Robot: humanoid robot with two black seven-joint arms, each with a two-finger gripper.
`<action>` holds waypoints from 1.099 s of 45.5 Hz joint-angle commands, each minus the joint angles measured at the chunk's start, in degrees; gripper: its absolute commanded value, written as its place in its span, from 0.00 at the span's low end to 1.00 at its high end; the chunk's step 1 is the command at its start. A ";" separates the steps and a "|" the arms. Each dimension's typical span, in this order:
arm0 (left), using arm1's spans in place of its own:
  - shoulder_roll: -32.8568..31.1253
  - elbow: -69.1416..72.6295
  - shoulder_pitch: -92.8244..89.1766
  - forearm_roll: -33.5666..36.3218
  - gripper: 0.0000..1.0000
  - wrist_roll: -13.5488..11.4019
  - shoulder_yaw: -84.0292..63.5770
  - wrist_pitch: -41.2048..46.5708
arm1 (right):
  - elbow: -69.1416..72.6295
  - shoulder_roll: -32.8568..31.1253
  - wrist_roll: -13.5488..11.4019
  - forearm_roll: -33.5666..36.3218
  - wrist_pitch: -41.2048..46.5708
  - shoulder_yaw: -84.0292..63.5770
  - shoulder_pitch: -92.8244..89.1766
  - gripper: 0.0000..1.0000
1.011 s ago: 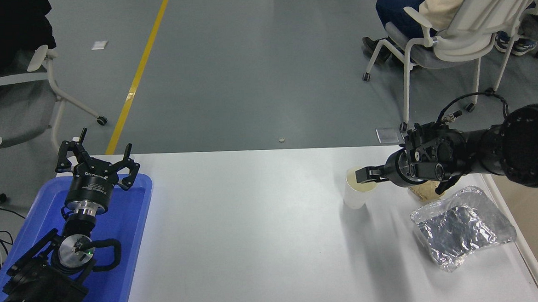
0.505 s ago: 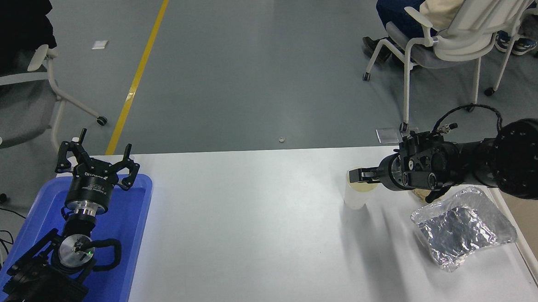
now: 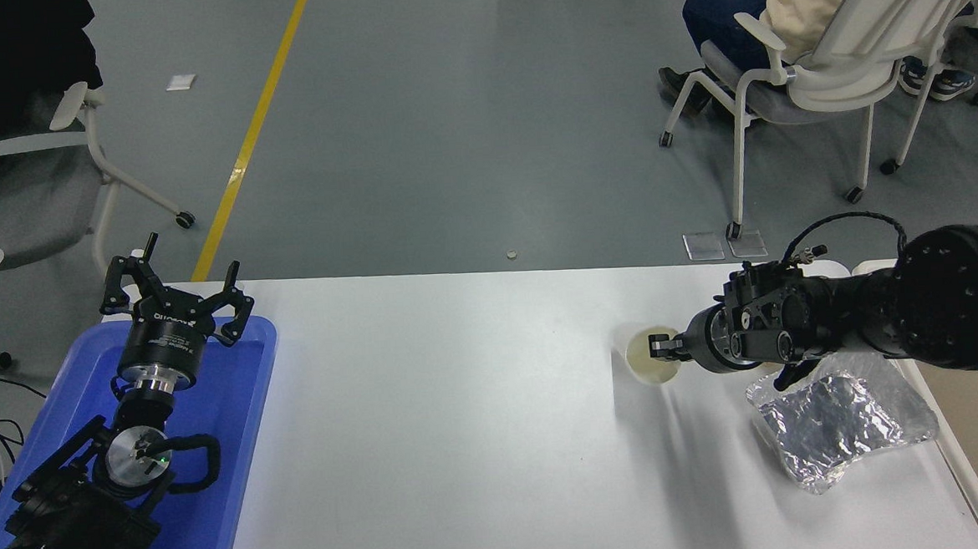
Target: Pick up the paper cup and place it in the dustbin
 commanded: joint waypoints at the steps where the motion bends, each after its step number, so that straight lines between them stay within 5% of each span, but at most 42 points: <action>1: 0.01 -0.05 0.00 0.01 1.00 0.00 0.05 0.00 | 0.89 -0.52 -1.51 0.33 0.44 0.20 0.99 0.00; 21: 0.01 -0.05 0.00 0.01 1.00 0.00 0.05 0.00 | 9.23 -6.15 -1.51 -0.11 10.36 -0.94 12.23 0.00; 38: 0.01 -0.05 0.00 0.01 1.00 0.00 0.05 0.00 | 16.18 -11.07 -1.43 -5.03 39.20 -3.49 31.03 0.00; 50: 0.09 0.04 0.00 0.01 1.00 0.00 0.05 0.00 | 19.61 -11.25 -1.43 -6.43 39.20 -7.70 43.25 0.00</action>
